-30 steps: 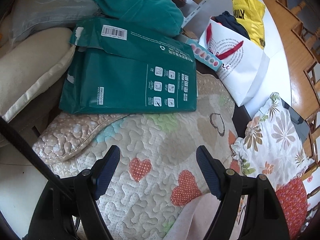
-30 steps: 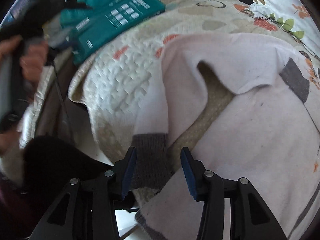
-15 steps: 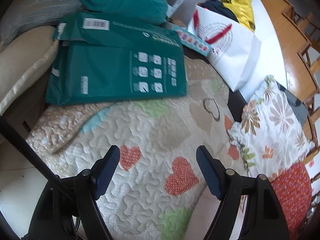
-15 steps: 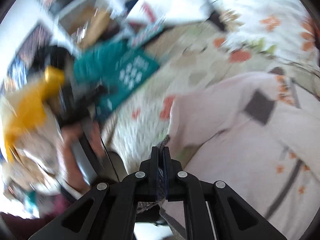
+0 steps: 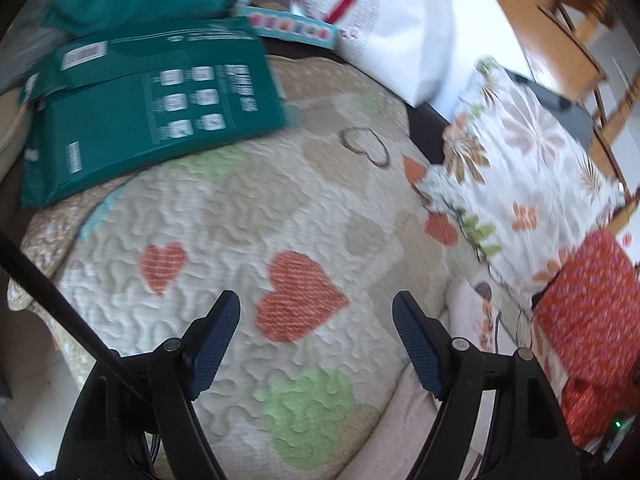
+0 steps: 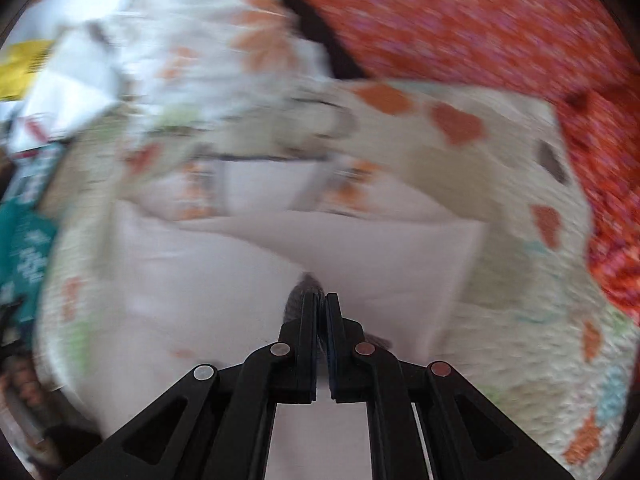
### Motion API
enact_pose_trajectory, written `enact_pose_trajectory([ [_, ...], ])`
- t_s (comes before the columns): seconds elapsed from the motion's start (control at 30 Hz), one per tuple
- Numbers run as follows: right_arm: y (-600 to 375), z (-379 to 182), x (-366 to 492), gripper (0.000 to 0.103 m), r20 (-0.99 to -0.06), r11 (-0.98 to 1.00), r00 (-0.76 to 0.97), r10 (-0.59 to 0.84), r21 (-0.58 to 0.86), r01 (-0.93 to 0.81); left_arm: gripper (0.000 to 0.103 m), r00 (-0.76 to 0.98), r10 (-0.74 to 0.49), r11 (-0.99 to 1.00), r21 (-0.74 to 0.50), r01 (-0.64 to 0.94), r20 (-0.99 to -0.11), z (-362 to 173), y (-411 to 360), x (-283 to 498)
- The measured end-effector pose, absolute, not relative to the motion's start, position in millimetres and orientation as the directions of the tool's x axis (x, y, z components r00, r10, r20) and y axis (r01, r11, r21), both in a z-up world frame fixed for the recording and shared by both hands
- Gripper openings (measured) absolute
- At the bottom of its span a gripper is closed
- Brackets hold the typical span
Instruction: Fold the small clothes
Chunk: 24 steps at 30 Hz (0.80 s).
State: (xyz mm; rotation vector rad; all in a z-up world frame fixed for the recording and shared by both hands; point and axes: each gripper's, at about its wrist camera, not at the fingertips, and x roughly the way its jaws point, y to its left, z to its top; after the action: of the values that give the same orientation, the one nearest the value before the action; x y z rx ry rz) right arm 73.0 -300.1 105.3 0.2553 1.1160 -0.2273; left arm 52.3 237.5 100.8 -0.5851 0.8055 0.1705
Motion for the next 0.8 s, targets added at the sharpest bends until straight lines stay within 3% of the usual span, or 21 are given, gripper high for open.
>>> enact_pose_trajectory([
  [0.23,-325.5,76.3,72.8,0.005,-0.91,0.936,0.347,-0.228,-0.107,0.334,0.078,0.667,-0.101,0.893,-0.363,-0.267,-0.739,99.8,187.1,74.5],
  [0.37,-326.2,75.1,76.2,0.009,-0.865,0.893,0.314,-0.391,-0.275,0.355,0.078,0.648,-0.122,0.915,-0.338,-0.219,-0.752,96.3,162.7,82.4],
  [0.47,-341.3,84.0,66.5,0.012,-0.865,0.882,0.331,-0.376,-0.224,0.416,0.078,0.635,-0.133,0.93,-0.318,-0.186,-0.761,93.6,150.4,85.1],
  [0.53,-353.6,89.9,52.0,0.03,-0.868,0.872,0.358,-0.346,-0.156,0.465,0.078,0.624,-0.138,0.934,-0.31,-0.177,-0.769,91.2,148.1,85.3],
  [0.6,-363.0,91.0,33.8,0.041,-0.872,0.86,0.382,-0.307,-0.082,0.504,0.078,0.612,-0.144,0.935,-0.31,-0.173,-0.777,87.9,149.0,85.1],
  [0.8,-368.5,67.3,-33.0,0.042,-0.887,0.82,0.439,-0.145,0.141,0.554,0.078,0.585,-0.157,0.938,-0.305,-0.164,-0.796,79.0,154.5,80.6],
])
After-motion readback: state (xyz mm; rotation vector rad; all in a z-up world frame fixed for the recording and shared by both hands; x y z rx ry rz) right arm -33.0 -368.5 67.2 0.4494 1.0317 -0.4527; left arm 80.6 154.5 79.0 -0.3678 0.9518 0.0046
